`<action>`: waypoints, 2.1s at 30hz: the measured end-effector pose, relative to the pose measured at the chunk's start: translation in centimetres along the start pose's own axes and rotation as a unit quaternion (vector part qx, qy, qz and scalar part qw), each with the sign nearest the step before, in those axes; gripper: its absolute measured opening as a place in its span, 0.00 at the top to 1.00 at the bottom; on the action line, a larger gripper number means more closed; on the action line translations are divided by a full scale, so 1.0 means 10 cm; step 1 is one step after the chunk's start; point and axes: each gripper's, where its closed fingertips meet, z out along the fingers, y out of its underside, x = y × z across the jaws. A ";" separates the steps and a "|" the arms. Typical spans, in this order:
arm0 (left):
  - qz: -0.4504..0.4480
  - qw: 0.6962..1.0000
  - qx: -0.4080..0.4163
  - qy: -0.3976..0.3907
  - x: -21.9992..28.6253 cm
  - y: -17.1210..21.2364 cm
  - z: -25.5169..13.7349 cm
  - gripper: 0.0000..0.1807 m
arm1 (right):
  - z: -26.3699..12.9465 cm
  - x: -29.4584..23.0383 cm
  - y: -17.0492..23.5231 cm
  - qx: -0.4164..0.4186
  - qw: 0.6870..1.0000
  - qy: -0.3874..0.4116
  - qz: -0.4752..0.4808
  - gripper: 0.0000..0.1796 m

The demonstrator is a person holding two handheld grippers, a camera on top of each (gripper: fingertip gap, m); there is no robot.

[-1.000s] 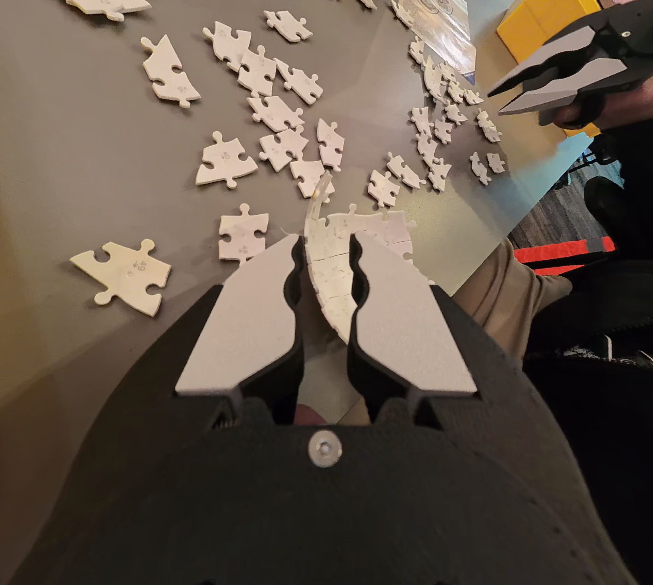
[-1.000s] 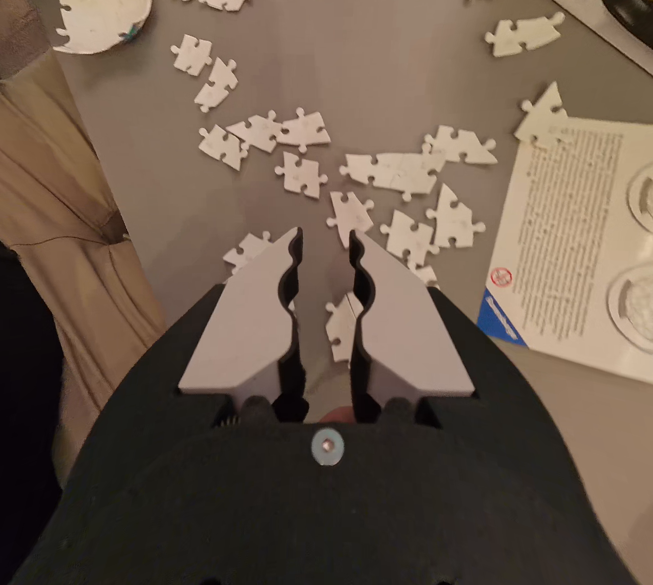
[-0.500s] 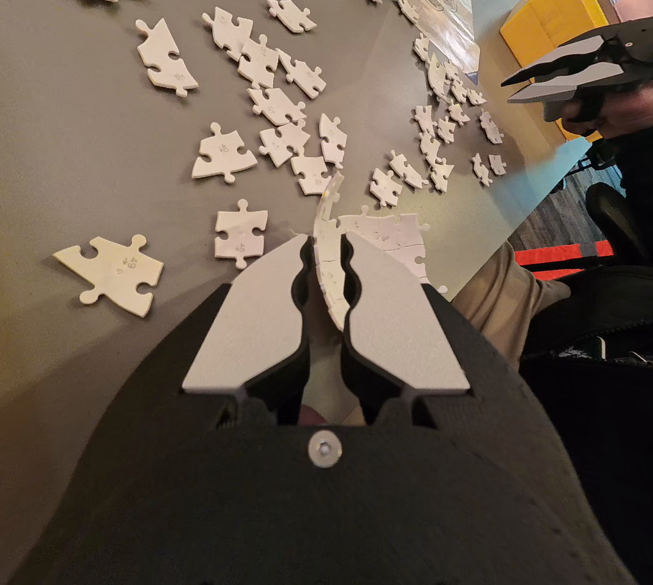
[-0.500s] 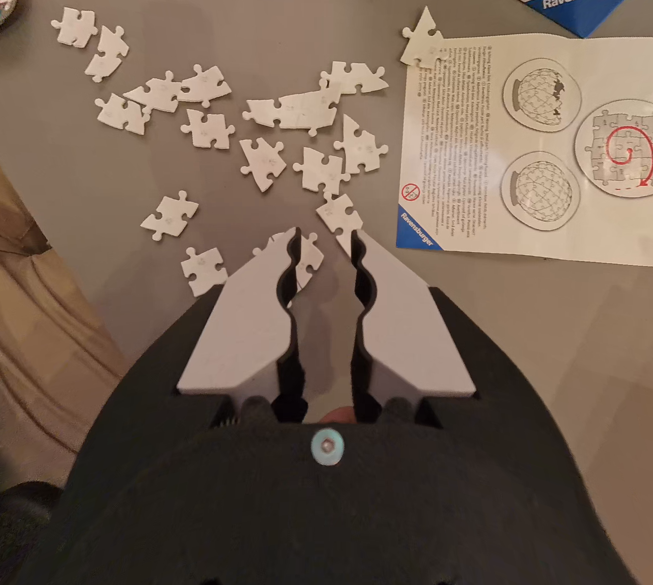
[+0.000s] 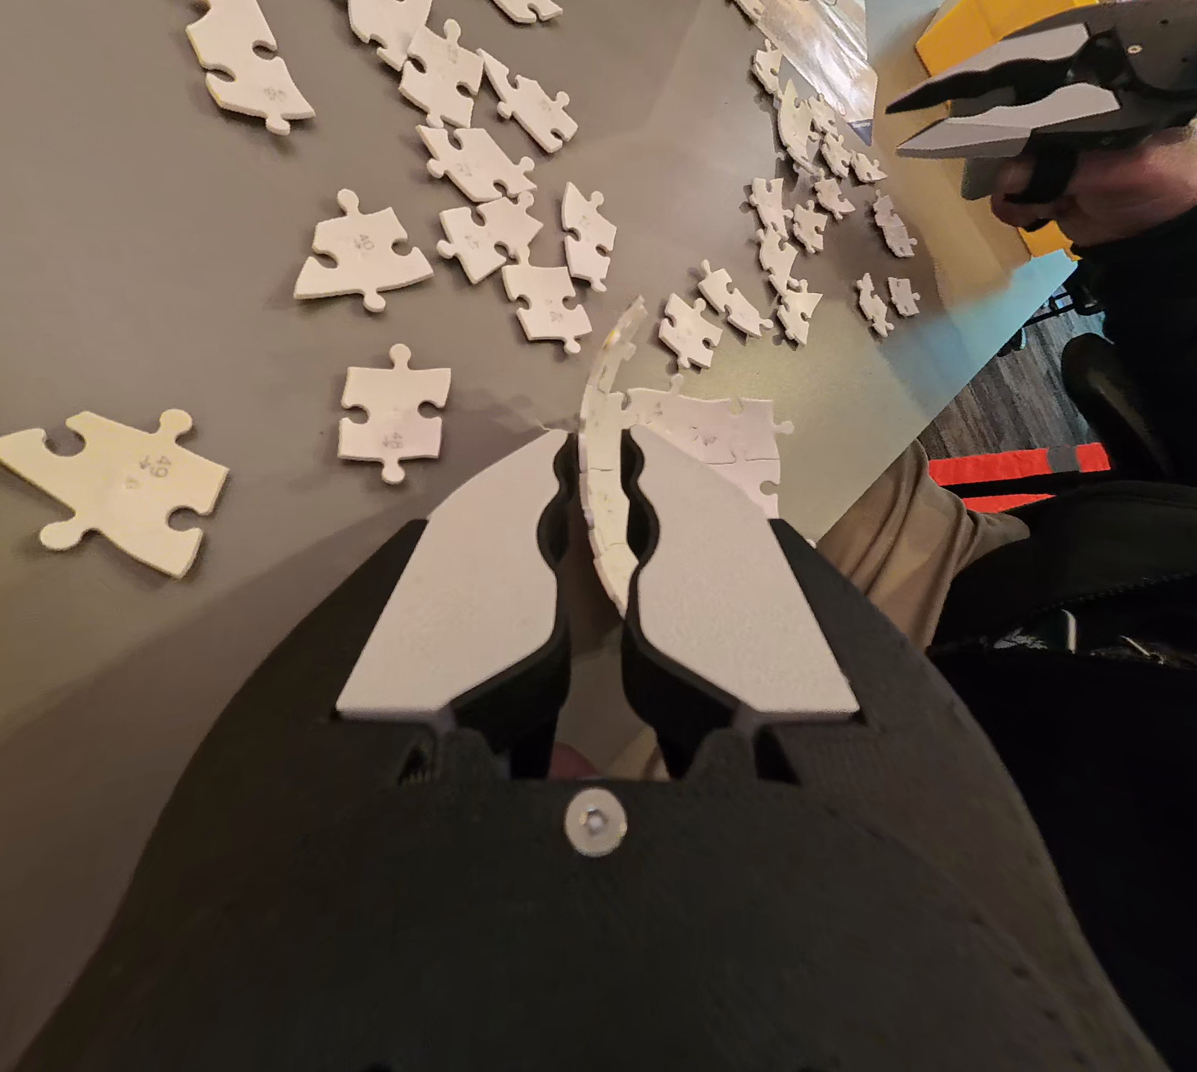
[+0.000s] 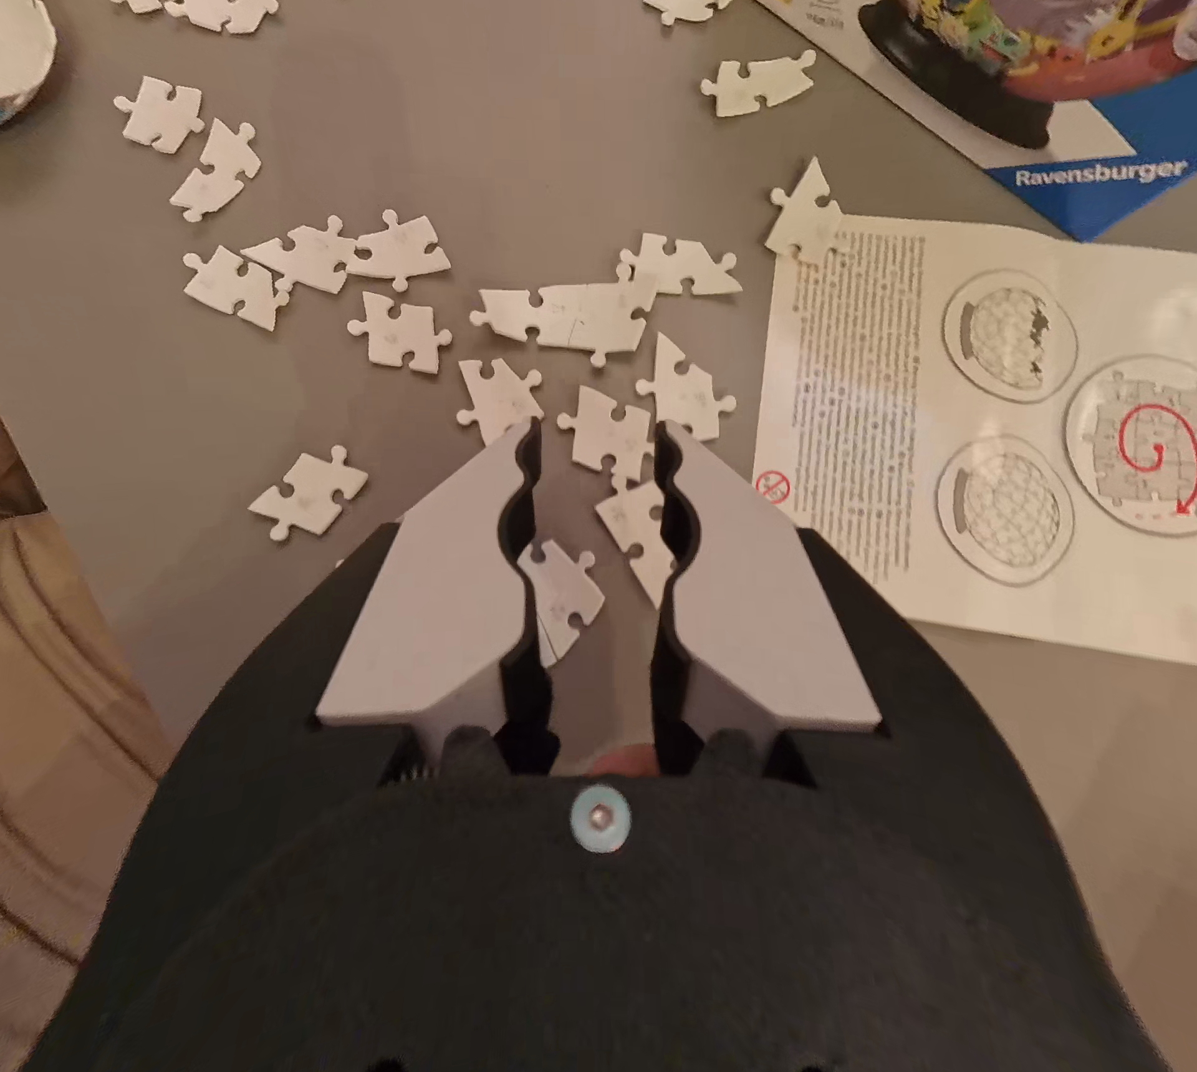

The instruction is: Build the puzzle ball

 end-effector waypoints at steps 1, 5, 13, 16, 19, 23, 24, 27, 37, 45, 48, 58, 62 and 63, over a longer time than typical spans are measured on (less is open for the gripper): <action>0.000 1.000 0.000 0.000 0.01 0.00 0.00 0.93 | 0.04 -0.01 -0.02 -0.006 1.000 0.000 -0.007 0.81; -0.002 1.000 -0.005 0.003 0.04 0.02 0.01 0.93 | 0.19 0.00 -0.13 -0.019 0.999 0.006 -0.037 0.80; -0.002 1.000 -0.002 0.006 0.08 0.02 0.01 0.93 | 0.48 -0.04 -0.15 -0.057 0.997 -0.006 -0.054 0.79; -0.004 1.000 0.000 0.007 0.08 0.02 0.00 0.93 | 0.51 -0.06 -0.16 -0.057 0.997 -0.011 -0.054 0.81; -0.007 1.000 0.002 0.008 0.09 0.02 0.00 0.93 | 0.52 -0.09 -0.16 -0.057 0.997 -0.025 -0.050 0.80; -0.010 1.000 0.005 0.004 0.08 0.05 -0.03 0.93 | 0.50 -0.09 -0.32 -0.034 0.998 -0.020 -0.054 0.80; -0.013 1.000 0.006 0.003 0.08 0.06 -0.03 0.94 | 0.50 -0.10 -0.36 -0.030 0.998 -0.021 -0.056 0.80; -0.018 1.000 0.010 0.000 0.07 0.11 -0.05 0.94 | 0.55 -0.19 -0.48 -0.022 0.997 -0.026 -0.074 0.80; -0.039 0.999 0.027 -0.003 0.04 0.20 -0.12 0.92 | 0.75 -0.53 -0.76 -0.014 0.991 -0.052 -0.125 0.79; -0.034 0.999 0.025 -0.004 0.05 0.22 -0.09 0.92 | 0.86 -0.76 -0.90 -0.008 0.986 -0.075 -0.147 0.79; -0.033 0.999 0.028 -0.006 0.05 0.20 -0.10 0.91 | 0.89 -0.81 -0.90 -0.008 0.985 -0.081 -0.150 0.79; -0.024 0.999 0.024 -0.012 0.03 0.20 -0.12 0.92 | 0.88 -0.82 -0.90 -0.005 0.985 -0.089 -0.146 0.79; -0.023 0.999 0.025 -0.011 0.02 0.20 -0.13 0.91 | 0.87 -0.88 -0.88 -0.006 0.983 -0.101 -0.151 0.79; -0.022 0.999 0.025 -0.012 0.02 0.20 -0.14 0.91 | 0.86 -0.89 -0.87 -0.007 0.983 -0.104 -0.152 0.79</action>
